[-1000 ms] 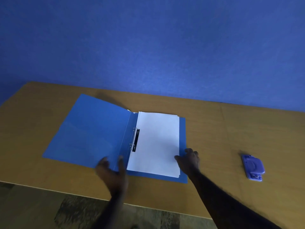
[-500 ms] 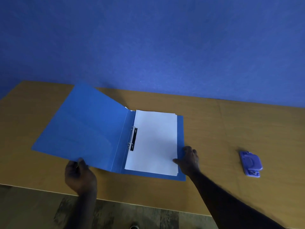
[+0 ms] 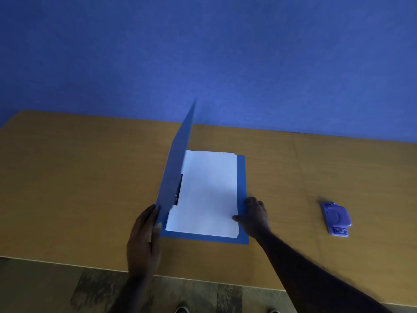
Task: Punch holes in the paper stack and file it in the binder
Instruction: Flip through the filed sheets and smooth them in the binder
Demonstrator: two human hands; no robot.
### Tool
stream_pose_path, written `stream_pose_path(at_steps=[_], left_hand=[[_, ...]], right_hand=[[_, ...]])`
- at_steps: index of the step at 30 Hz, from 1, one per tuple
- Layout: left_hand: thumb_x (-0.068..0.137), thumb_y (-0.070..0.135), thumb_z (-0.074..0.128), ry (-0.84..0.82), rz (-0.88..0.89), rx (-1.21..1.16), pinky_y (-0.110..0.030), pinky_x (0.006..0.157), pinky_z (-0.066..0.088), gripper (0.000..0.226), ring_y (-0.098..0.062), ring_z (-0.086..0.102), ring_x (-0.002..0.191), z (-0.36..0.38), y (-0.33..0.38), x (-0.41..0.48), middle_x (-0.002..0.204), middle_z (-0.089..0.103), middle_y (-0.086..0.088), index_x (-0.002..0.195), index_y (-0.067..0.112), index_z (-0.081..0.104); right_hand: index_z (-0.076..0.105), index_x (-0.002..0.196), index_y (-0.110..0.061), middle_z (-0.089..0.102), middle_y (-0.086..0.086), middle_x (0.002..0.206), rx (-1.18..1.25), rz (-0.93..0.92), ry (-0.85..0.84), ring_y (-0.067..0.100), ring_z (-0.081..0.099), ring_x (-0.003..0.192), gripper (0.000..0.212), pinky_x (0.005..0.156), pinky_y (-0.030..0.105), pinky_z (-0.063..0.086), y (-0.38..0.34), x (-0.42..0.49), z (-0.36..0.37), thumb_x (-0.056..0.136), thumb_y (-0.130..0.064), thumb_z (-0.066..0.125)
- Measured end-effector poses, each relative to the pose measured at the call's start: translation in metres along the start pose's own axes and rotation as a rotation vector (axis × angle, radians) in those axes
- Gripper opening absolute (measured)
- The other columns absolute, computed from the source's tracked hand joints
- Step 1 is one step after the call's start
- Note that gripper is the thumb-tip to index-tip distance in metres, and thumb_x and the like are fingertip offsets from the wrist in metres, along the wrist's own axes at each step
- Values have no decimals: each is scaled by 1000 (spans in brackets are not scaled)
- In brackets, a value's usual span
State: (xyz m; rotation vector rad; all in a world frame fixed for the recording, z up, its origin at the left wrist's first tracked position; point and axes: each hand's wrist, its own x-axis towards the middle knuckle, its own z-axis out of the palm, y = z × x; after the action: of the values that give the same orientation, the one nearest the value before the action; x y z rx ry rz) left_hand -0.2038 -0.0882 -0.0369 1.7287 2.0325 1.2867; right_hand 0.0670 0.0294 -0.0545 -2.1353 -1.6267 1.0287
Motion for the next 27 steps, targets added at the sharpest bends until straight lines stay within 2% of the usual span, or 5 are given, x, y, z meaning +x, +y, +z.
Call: stream_pose_path(at_steps=[5, 8, 12, 19, 27], left_hand=[[94, 49, 45, -251, 185, 78, -38, 103, 42, 53, -19, 41, 135, 11, -7, 4, 147, 43, -7, 136, 18, 53], [92, 57, 46, -374, 256, 183, -42, 107, 37, 56, -22, 38, 138, 23, -10, 4, 151, 39, -7, 133, 20, 57], [92, 60, 41, -414, 258, 303, -45, 104, 37, 55, -24, 44, 133, 36, -6, 1, 146, 47, -5, 121, 21, 65], [97, 56, 24, -519, 244, 371, -44, 113, 29, 56, -25, 38, 136, 67, 6, 4, 144, 49, -4, 121, 24, 64], [87, 40, 40, -659, 297, 474, -37, 113, 18, 43, -28, 45, 133, 89, 17, 10, 142, 52, -3, 119, 23, 62]], right_hand=[[58, 121, -16, 58, 4, 116, 40, -20, -11, 22, 59, 97, 37, 71, 31, 48, 6, 3, -1, 86, -25, 65], [65, 97, -16, 69, 3, 91, 501, 51, -36, 23, 63, 78, 26, 63, 34, 47, 4, -6, -10, 95, -32, 45], [61, 114, -15, 69, 7, 102, 924, 73, -25, 24, 66, 92, 29, 69, 32, 50, 0, -24, -26, 104, -29, 38], [44, 145, -22, 35, 1, 154, -67, -313, 26, 22, 38, 137, 63, 108, 35, 39, 30, -27, -14, 87, -35, 67], [49, 140, -27, 19, -1, 162, -310, -429, -9, 17, 13, 150, 53, 117, 40, 32, 48, -30, -2, 90, -42, 58]])
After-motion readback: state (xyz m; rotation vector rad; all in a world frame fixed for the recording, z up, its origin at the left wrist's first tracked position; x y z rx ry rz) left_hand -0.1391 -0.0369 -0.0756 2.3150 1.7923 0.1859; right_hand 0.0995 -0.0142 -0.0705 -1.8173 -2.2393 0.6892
